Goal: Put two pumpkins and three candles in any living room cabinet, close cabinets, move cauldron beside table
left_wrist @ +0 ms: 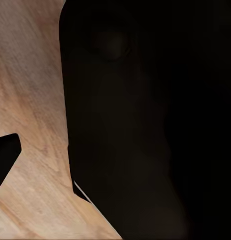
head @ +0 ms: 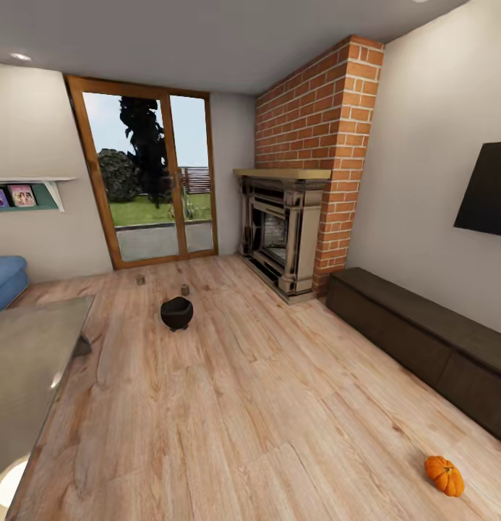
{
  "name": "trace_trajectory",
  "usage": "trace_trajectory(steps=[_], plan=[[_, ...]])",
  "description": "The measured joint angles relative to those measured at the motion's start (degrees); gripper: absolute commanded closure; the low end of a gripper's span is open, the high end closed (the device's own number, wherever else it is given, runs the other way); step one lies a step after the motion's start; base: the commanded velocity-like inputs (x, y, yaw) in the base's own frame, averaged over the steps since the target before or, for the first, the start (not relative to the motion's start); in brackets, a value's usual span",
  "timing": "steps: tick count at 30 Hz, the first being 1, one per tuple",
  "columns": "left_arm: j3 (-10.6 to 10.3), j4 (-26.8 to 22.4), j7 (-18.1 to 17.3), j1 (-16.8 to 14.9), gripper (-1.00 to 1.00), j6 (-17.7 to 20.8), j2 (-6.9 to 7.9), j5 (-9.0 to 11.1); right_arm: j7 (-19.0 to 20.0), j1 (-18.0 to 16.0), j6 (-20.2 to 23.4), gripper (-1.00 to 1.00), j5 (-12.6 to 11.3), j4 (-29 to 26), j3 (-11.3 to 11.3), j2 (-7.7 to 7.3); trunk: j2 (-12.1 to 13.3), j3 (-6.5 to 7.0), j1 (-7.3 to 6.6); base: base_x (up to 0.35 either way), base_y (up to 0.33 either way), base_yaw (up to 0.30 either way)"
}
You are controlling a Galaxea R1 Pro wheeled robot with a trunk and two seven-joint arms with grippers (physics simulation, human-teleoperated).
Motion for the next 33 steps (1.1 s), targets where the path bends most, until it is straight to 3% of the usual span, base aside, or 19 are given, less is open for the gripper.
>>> trace_trajectory(steps=[4,11,19,33], plan=[[0.0,-1.2,-0.2,0.0,-1.0,-0.3,1.25,0.1,0.0,-1.3,-1.2,-1.0,-0.1,-0.5,0.0,0.11,0.0,0.02,0.0,0.0,0.0,0.0],[0.0,-1.7,-0.2,0.0,-1.0,0.5,1.23,0.2,0.1,-1.5,-1.2,-1.0,-0.1,-0.5,0.0,-0.17,0.0,0.02,0.0,0.02,0.0,0.0],[0.1,-1.7,-0.2,0.0,-1.0,-0.4,1.22,0.2,-0.3,-1.5,-1.2,-1.0,-0.1,-0.5,0.0,-0.18,0.0,0.02,-0.02,0.207,-0.059,0.003],[0.1,-1.7,-0.2,0.0,-1.0,-0.6,1.23,0.2,-0.6,-1.5,-1.0,-1.0,-0.1,-0.5,0.0,-0.1,0.0,0.15,-0.03,0.243,-0.117,0.165]])
